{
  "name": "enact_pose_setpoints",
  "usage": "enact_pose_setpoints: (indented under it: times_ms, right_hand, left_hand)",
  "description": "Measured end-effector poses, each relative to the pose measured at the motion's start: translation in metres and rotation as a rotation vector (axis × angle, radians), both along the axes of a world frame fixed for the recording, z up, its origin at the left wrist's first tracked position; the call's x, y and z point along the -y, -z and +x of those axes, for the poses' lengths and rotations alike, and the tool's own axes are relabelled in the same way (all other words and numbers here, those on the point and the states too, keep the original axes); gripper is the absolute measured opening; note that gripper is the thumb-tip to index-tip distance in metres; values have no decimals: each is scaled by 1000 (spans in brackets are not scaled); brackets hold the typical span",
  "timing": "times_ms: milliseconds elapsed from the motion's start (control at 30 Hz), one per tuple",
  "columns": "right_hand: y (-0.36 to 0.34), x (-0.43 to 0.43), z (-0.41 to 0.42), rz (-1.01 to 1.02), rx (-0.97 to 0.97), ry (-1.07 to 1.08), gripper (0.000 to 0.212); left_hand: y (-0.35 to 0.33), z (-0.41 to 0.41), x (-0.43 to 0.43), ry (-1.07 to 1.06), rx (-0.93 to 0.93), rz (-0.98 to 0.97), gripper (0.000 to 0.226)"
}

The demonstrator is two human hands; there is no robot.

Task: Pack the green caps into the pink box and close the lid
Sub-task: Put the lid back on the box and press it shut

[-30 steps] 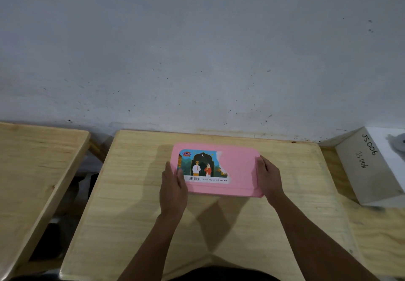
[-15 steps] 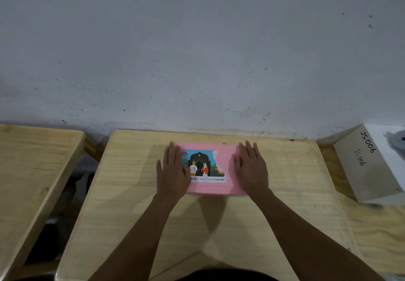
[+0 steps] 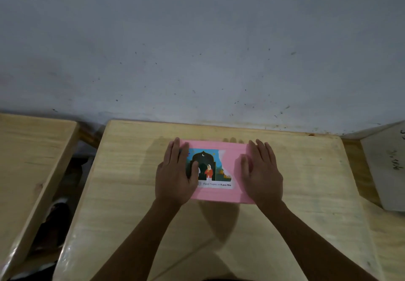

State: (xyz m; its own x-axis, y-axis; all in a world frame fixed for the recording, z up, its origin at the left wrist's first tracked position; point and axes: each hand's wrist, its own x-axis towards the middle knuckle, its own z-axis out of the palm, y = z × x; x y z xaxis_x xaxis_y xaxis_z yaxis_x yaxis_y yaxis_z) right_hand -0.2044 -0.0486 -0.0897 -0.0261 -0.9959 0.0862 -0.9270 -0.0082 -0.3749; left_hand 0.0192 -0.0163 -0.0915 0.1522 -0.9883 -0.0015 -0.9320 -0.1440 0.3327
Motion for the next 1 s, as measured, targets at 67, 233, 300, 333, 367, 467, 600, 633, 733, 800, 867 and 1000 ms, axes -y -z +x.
enact_pose_setpoints:
  times_ms: [67, 233, 300, 333, 367, 467, 600, 633, 733, 800, 867, 1000]
  right_hand:
    - [1, 1, 0, 0, 0, -6, 48]
    - [-4, 0, -1, 3, 95, 34, 43]
    - [-8, 0, -4, 30, 187, 92, 44]
    - [-8, 1, -7, 48, 266, 132, 45]
    - [-9, 0, -11, 74, 403, 190, 47]
    - [-11, -9, -25, 230, 943, 401, 49]
    - [-19, -29, -33, 424, 1028, 325, 21]
    - [-20, -30, -32, 414, 1056, 316, 17]
    - [-17, -28, -28, 397, 1123, 369, 17]
    - [-13, -26, -27, 370, 1146, 403, 18]
    - [-13, -17, -28, 352, 1168, 440, 22]
    - [-19, 14, -31, 375, 1205, 463, 17]
  left_hand:
    - [-1, 1, 2, 2, 2, 2, 60]
    - [-2, 2, 1, -15, -16, -43, 57]
    - [-4, 4, -1, -35, -74, -80, 54]
    - [-6, 4, -2, -47, -102, -104, 51]
    - [-8, 5, -4, -79, -134, -129, 50]
    - [-7, 8, -10, -351, -372, -151, 50]
    - [-10, 15, -15, -535, -646, 106, 42]
    - [-10, 17, -16, -488, -634, 142, 44]
    - [-14, 23, -17, -414, -645, 133, 44]
    - [-16, 24, -13, -397, -659, 104, 44]
    - [-22, 24, -3, -384, -675, 86, 44]
    - [-26, 26, 26, -375, -678, 102, 49]
